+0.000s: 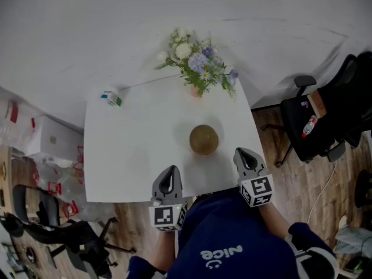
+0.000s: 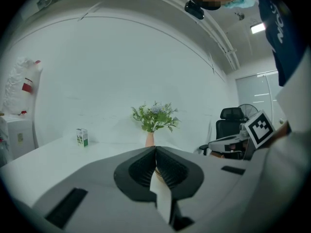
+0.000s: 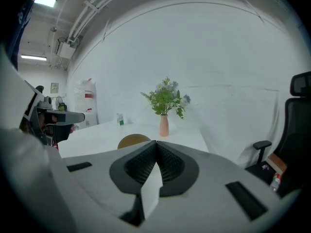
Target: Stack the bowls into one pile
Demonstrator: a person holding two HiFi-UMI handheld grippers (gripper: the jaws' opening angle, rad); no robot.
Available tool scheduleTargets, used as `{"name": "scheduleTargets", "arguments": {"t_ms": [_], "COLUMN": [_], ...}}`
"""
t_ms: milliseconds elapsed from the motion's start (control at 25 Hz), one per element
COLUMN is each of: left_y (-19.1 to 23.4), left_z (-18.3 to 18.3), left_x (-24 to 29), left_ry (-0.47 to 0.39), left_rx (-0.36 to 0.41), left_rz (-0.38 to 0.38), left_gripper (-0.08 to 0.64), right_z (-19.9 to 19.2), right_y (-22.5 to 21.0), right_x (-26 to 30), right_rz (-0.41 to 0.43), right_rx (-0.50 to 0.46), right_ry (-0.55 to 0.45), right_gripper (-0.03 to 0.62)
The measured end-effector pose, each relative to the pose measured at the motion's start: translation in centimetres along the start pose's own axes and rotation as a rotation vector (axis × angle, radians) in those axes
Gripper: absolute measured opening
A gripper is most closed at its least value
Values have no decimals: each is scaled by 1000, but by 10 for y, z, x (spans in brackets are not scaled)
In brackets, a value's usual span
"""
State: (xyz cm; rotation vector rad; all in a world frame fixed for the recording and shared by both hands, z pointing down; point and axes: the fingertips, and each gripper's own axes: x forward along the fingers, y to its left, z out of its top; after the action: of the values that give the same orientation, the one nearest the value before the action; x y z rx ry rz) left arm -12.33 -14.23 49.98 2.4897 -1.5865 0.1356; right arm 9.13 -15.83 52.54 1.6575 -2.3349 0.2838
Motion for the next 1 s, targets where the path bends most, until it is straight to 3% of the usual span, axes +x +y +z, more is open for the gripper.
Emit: {"name": "scheduleTargets", "arguments": {"t_ms": [1000], "left_y": [-4], "left_z": [-7], "left_x": [4], "left_ry": [28], "left_rx": [-28], "left_rz": [-11], "left_gripper": [17], "right_z": [-2], "right_y": [14], "right_x": [7], "right_rz": [54], "right_rx": [-49], "right_ry": [22], "right_gripper": [21]}}
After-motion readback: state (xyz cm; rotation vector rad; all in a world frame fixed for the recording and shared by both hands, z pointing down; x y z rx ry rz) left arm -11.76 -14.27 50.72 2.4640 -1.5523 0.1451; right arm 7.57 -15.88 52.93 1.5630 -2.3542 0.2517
